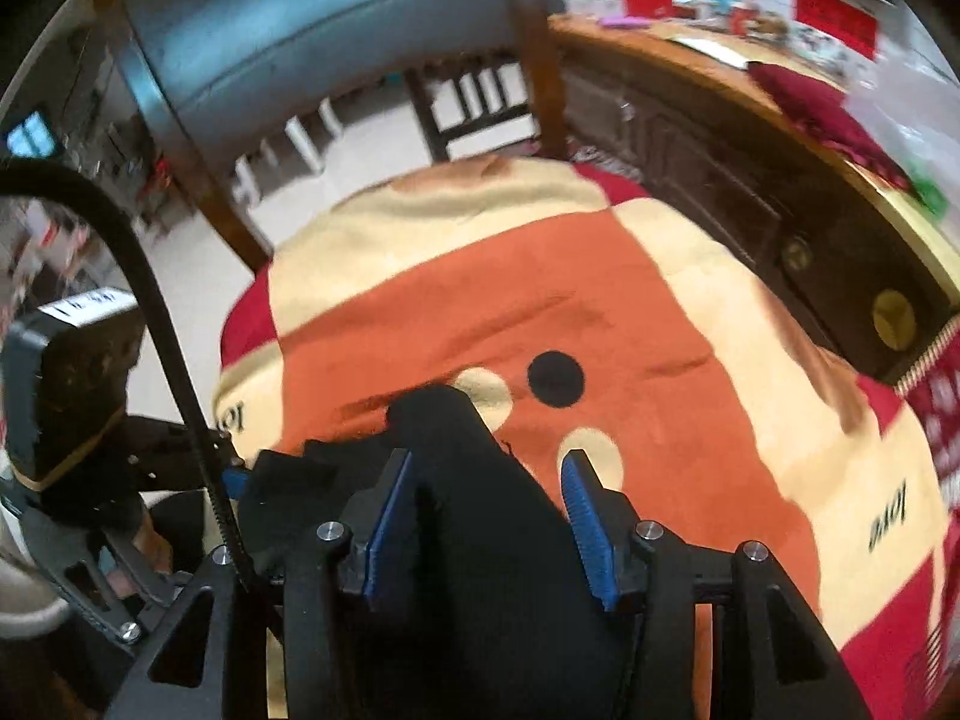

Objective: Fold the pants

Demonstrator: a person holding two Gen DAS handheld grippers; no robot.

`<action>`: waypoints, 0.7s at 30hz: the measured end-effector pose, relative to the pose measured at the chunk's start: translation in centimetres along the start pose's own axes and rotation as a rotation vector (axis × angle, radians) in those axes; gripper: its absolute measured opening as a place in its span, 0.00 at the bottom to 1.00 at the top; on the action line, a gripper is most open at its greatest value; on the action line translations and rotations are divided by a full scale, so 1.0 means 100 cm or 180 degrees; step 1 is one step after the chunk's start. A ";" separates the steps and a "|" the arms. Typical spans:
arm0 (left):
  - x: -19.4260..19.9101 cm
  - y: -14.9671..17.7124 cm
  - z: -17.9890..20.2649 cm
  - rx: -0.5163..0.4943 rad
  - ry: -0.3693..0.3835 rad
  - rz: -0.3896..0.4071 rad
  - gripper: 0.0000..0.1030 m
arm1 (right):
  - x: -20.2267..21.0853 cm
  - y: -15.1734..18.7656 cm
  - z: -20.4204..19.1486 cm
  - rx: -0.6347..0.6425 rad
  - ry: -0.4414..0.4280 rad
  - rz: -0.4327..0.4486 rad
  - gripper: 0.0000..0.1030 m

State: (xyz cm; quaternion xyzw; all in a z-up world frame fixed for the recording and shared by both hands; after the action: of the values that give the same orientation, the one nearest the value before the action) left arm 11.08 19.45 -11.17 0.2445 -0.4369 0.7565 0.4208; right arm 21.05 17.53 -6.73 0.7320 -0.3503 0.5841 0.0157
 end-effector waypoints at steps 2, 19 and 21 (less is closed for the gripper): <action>-0.002 -0.001 0.000 0.0005 -0.0022 0.0004 0.66 | -0.010 0.001 -0.002 0.0083 -0.0014 -0.0154 0.47; -0.004 -0.007 -0.001 0.0009 -0.0145 0.0119 0.67 | 0.005 0.009 -0.002 -0.0080 -0.0121 0.0217 0.12; -0.007 -0.011 -0.001 0.0035 -0.0142 0.0151 0.69 | 0.011 0.009 -0.004 -0.0131 -0.0178 0.0272 0.12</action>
State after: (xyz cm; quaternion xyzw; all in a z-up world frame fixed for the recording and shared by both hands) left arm 12.38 19.54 -11.17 0.2531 -0.4477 0.7630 0.3915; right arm 20.31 16.52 -6.01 0.7319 -0.3935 0.5563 -0.0040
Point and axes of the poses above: each gripper's, at about its wrist camera, not at the fingertips, and x roughly against the way its jaws point, z to its right, y to its underside, the point moved 7 cm from there along -x, roughly the way its jaws point, and after that the axes turned 10 degrees about -x, right-handed, at the moved point
